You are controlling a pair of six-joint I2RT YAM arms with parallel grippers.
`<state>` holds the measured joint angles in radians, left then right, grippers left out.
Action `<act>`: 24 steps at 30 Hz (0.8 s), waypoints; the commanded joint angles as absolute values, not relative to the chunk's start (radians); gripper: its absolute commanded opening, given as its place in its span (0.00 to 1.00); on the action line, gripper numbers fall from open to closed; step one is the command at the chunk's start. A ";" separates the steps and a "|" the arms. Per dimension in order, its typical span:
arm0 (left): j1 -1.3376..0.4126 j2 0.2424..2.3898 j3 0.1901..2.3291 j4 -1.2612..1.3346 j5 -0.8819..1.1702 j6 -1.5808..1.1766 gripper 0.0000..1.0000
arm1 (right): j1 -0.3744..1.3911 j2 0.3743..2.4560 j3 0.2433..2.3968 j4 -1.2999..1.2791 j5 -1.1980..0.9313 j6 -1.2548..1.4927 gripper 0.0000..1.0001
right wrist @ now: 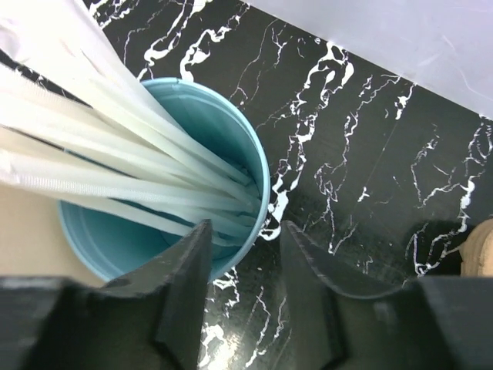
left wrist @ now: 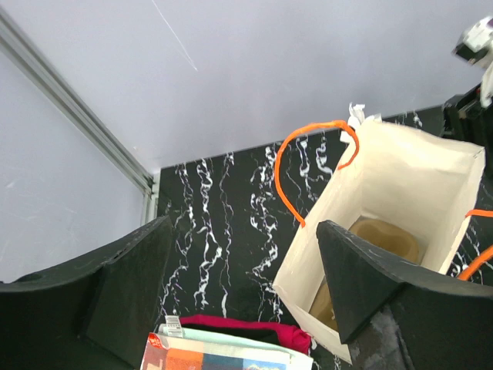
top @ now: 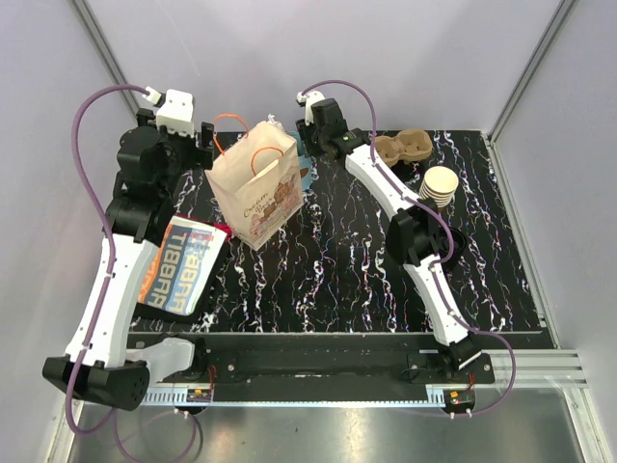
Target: Pack the takeout coffee
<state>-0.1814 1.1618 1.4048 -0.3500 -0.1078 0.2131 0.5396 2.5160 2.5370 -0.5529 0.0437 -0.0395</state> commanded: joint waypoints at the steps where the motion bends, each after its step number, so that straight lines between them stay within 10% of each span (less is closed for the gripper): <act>1: -0.176 1.105 1.374 -0.327 -0.087 0.207 0.84 | 0.532 2.540 2.605 -0.538 0.066 -0.017 0.43; 24: -0.175 1.085 1.370 -0.339 -0.078 0.183 0.84 | 0.532 2.520 2.582 -0.500 0.256 -0.038 0.09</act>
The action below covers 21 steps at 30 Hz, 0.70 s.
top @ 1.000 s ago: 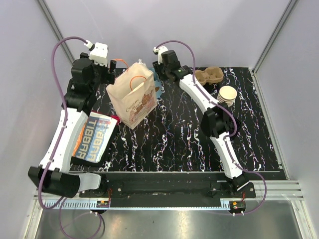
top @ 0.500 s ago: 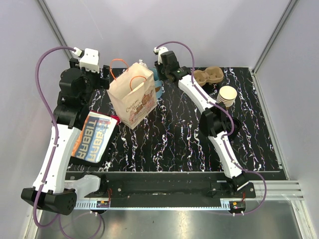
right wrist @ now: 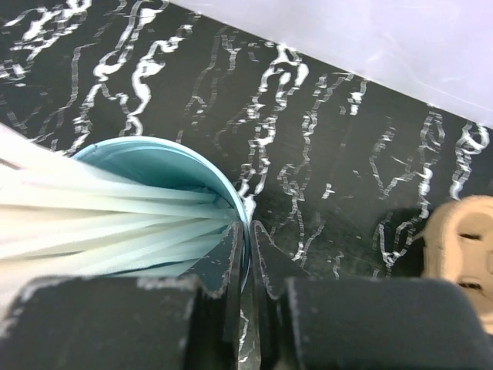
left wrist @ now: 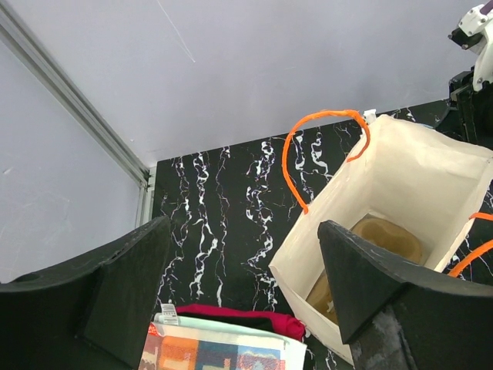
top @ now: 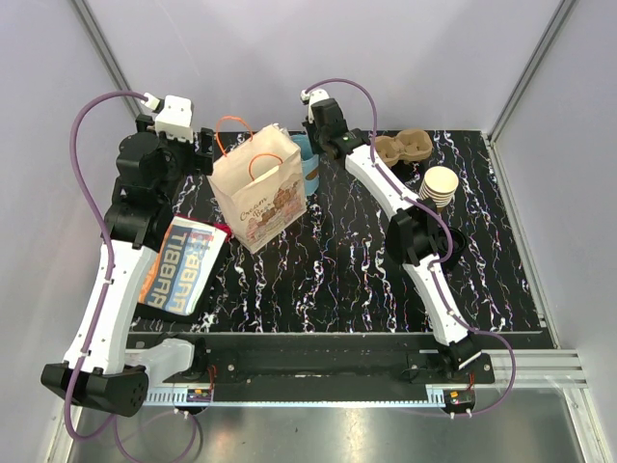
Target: Pack the takeout coffee
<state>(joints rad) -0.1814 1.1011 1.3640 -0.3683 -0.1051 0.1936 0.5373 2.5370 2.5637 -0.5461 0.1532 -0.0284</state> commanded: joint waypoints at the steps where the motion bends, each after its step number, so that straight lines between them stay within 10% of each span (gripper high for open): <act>1: -0.176 1.083 1.370 -0.341 -0.077 0.181 0.84 | 0.531 2.519 2.577 -0.497 0.273 -0.044 0.08; 21: -0.175 1.072 1.367 -0.356 -0.060 0.172 0.85 | 0.434 2.496 2.534 -0.430 0.460 -0.077 0.04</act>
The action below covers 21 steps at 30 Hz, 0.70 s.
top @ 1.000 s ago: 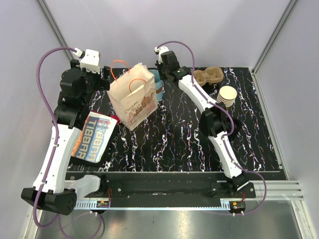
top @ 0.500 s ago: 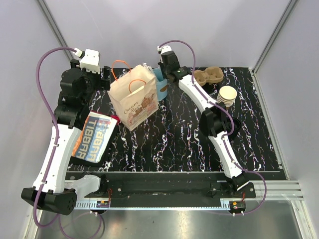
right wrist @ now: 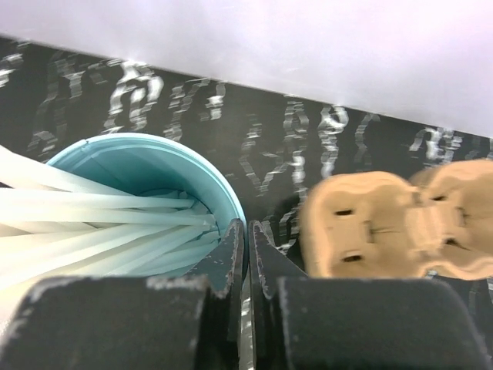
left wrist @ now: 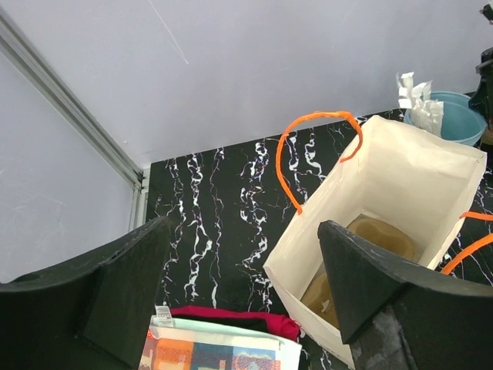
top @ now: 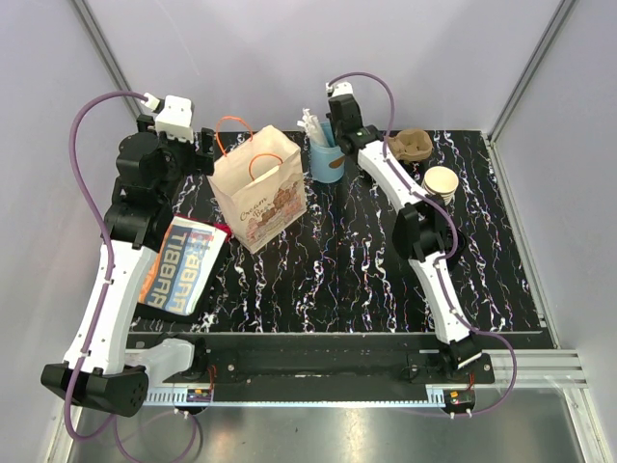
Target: Pack the takeout coffee
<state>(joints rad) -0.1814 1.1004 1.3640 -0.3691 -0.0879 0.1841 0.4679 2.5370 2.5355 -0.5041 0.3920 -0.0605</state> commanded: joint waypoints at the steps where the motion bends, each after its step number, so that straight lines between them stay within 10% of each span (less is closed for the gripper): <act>1: -0.175 1.071 1.367 -0.359 -0.055 0.173 0.85 | 0.428 2.493 2.531 -0.428 0.459 -0.077 0.04; 8: -0.176 1.063 1.358 -0.382 0.064 0.195 0.89 | 0.396 2.479 2.514 -0.425 0.446 -0.075 0.10; 21: -0.176 1.039 1.321 -0.501 0.357 0.345 0.99 | 0.396 2.280 2.517 -0.548 0.290 -0.051 0.72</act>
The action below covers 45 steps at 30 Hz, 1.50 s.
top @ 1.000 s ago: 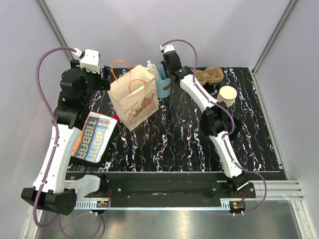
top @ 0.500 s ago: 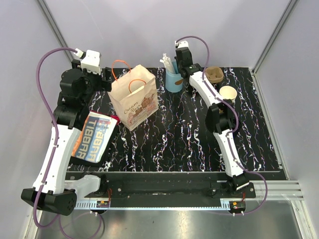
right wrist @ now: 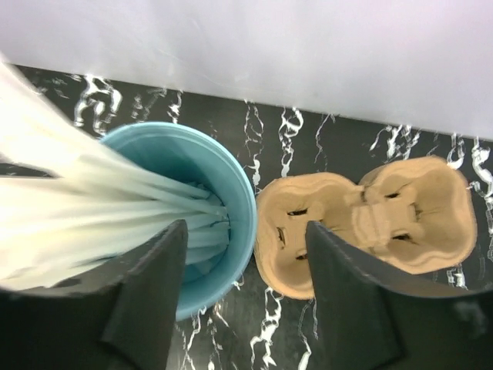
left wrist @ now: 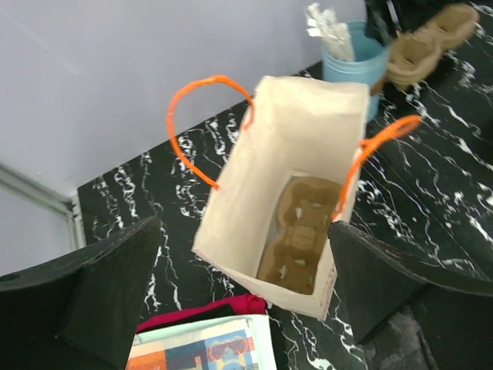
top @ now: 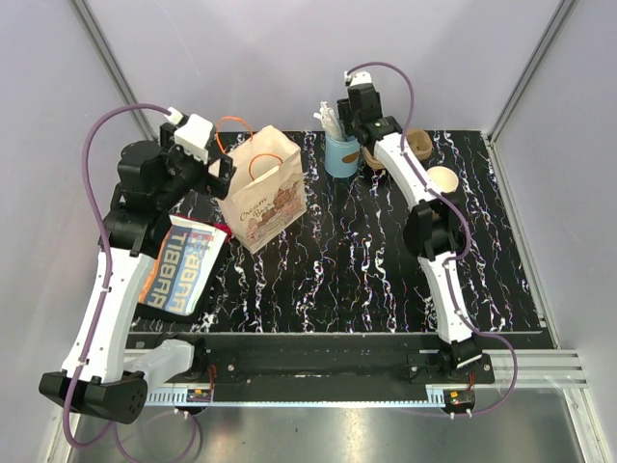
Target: Pack the takeout coffee
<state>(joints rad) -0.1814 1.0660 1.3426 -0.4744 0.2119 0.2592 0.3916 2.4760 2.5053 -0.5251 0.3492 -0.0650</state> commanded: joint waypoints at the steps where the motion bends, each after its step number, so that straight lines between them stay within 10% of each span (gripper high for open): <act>1: -0.175 1.039 1.307 -0.503 0.388 0.354 0.99 | 0.397 2.258 2.511 -0.564 0.266 -0.051 0.75; 23: -0.178 1.249 1.276 -0.479 0.494 0.500 0.86 | 0.396 1.459 1.895 -0.528 0.143 -0.081 0.83; 34: -0.181 1.350 1.354 -0.486 0.491 0.494 0.31 | 0.396 1.304 1.747 -0.503 0.149 -0.077 0.84; 45: -0.187 1.463 1.469 -0.476 0.417 0.469 0.13 | 0.396 1.292 1.727 -0.492 0.156 -0.081 0.86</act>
